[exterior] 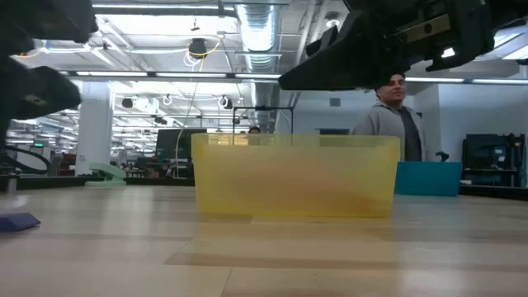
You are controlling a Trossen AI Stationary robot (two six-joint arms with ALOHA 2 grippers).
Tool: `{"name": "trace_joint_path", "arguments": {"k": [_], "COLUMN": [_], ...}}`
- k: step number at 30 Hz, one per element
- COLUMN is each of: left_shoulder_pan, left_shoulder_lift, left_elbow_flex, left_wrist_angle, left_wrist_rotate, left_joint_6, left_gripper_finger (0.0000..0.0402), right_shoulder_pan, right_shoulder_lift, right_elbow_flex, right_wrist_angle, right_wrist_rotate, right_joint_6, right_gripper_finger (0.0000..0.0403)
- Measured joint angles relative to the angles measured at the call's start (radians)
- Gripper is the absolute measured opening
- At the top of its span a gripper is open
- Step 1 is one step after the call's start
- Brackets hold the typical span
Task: Sort crayons/erasers/pens/pencils in bins
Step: Put the blue eraser into the blue bin
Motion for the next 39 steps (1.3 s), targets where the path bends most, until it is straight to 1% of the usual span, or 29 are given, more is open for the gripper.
{"name": "trace_joint_path", "arguments": {"k": [3, 6, 9, 12, 16, 20, 23, 26, 36, 39], "left_shoulder_pan": [-0.02, -0.039, -0.053, -0.053, -0.048, -0.046, -0.046, -0.047, -0.058, -0.075], "left_shoulder_lift": [0.0, 0.005, 0.015, 0.051, 0.135, 0.197, 0.228, 0.242, 0.257, 0.248], "left_elbow_flex": [0.0, 0.0, 0.002, 0.017, 0.065, 0.11, 0.142, 0.149, 0.148, 0.145], "left_wrist_angle": [0.0, 0.006, 0.012, 0.006, 0.008, -0.019, -0.084, -0.113, -0.106, -0.112], "left_wrist_rotate": [0.026, 0.022, -0.002, -0.011, -0.005, -0.024, -0.034, -0.035, -0.045, -0.083], "left_joint_6": [-0.081, -0.142, -0.156, -0.156, -0.113, -0.089, -0.103, -0.111, -0.042, -0.04], "left_gripper_finger": [0.0054, 0.0098, 0.0142, 0.0176, 0.0205, 0.0216, 0.0214, 0.0196, 0.008, 0.0052], "right_shoulder_pan": [0.0, -0.001, -0.001, -0.001, -0.002, -0.002, -0.002, -0.002, -0.002, -0.001], "right_shoulder_lift": [0.0, 0.0, 0.0, 0.0, 0.0, 0.0, 0.0, 0.0, 0.0, -0.001], "right_elbow_flex": [0.0, 0.0, 0.0, -0.001, -0.001, -0.001, -0.001, -0.001, -0.001, -0.002], "right_wrist_angle": [-0.006, -0.007, -0.008, -0.013, -0.027, -0.028, -0.031, -0.031, -0.046, -0.055], "right_wrist_rotate": [0.002, 0.007, 0.008, 0.008, 0.008, 0.008, 0.007, 0.007, 0.007, 0.015], "right_joint_6": [0.011, 0.012, 0.012, 0.012, 0.012, 0.012, 0.012, 0.011, 0.012, 0.012], "right_gripper_finger": [0.001, 0.001, 0.001, 0.001, 0.0011, 0.0011, 0.0011, 0.0011, 0.0011, 0.0011]}}
